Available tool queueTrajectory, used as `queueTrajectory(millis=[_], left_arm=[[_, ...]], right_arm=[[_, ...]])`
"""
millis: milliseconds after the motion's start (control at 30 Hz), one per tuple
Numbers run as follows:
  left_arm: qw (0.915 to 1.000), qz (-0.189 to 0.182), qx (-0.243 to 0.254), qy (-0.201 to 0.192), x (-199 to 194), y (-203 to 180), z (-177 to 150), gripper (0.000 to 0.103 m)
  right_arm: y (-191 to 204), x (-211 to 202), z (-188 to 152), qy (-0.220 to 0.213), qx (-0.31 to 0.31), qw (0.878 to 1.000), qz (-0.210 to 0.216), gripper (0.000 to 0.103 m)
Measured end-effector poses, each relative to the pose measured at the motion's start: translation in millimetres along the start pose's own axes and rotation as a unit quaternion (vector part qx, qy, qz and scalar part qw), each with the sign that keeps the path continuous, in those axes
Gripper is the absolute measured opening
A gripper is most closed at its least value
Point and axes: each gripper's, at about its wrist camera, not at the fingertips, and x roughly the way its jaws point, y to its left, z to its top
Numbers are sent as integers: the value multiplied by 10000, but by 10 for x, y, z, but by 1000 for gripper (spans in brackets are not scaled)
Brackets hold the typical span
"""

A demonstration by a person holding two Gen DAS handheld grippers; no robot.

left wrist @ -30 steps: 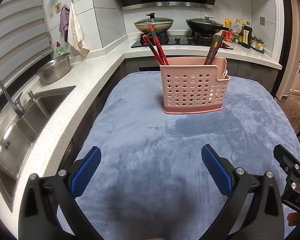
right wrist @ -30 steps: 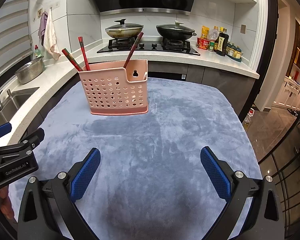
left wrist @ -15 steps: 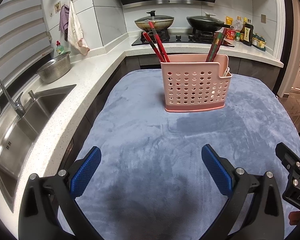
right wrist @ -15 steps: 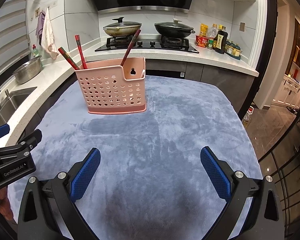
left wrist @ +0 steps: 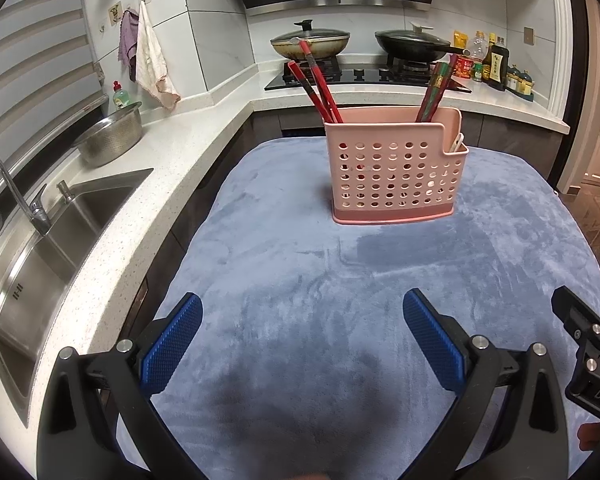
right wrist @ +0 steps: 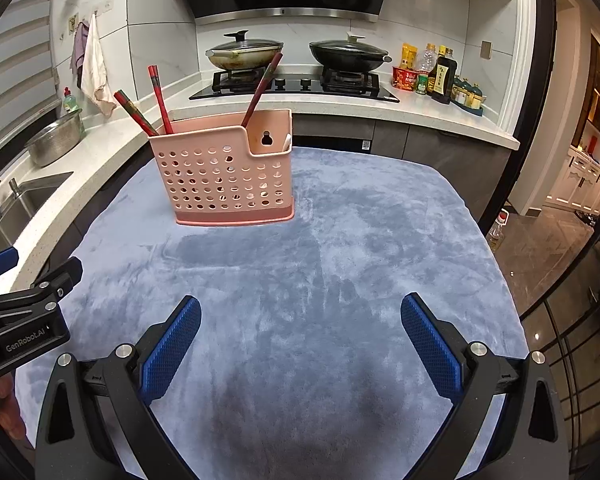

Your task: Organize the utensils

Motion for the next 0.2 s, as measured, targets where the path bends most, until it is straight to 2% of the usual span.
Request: queueTrajectory(millis=[200], left_arm=[[10000, -47, -17, 12, 25, 17, 11, 96]], right_arm=[[-3, 39, 9, 36, 14, 10000, -26, 96]])
